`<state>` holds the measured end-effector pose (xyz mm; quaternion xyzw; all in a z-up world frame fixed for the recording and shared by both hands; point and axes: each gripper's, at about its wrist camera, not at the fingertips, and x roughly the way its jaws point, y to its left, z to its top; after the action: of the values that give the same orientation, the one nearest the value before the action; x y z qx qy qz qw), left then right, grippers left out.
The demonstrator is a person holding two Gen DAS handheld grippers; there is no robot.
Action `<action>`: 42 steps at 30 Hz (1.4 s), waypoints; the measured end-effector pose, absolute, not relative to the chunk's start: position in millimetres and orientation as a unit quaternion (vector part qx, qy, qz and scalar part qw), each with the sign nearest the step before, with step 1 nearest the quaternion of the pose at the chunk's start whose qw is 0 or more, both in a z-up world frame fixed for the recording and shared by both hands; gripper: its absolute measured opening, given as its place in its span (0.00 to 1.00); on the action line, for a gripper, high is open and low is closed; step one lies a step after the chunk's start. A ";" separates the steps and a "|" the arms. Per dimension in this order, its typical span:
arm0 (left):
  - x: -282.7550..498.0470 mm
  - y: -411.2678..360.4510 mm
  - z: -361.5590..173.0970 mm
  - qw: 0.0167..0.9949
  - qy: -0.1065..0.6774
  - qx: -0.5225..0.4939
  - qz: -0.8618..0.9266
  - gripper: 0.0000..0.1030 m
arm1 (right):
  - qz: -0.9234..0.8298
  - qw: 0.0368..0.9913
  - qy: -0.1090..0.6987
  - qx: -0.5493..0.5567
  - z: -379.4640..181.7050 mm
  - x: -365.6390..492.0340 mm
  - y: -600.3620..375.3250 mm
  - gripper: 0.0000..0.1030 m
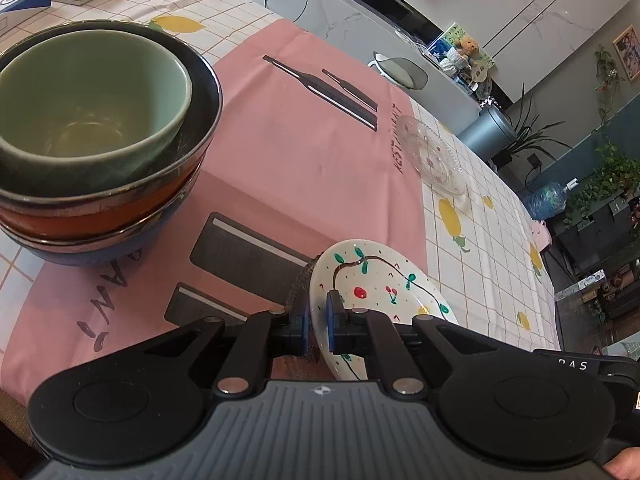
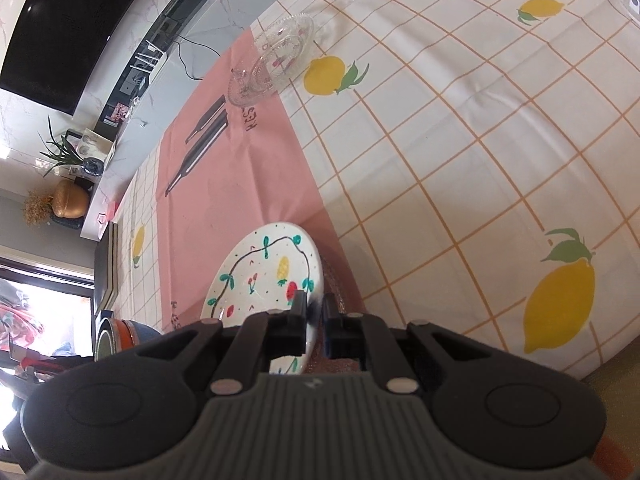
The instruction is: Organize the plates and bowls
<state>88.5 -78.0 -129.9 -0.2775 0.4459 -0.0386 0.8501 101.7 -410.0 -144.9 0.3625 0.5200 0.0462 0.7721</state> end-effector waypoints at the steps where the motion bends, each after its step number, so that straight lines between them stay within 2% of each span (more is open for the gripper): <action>1: 87.5 -77.7 -130.7 0.850 0.448 -0.276 -0.038 0.09 | 0.044 0.775 0.521 0.354 -144.2 101.4 -407.9 0.06; 12: 83.1 -80.7 -133.4 0.851 0.453 -0.264 -0.036 0.09 | 0.035 0.801 0.530 0.277 -140.0 103.1 -389.2 0.09; 33: 83.2 -95.1 -128.7 0.865 0.450 -0.221 -0.036 0.10 | 0.024 0.810 0.549 0.204 -139.6 106.6 -371.3 0.15; 42: 84.6 -111.6 -122.3 0.876 0.458 -0.146 -0.046 0.13 | 0.021 0.820 0.546 0.169 -138.1 107.9 -363.1 0.17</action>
<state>84.6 -111.6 -122.3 -0.1458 0.4579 -0.0458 0.8758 107.9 -363.1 -138.1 0.1686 0.5460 0.0211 0.8203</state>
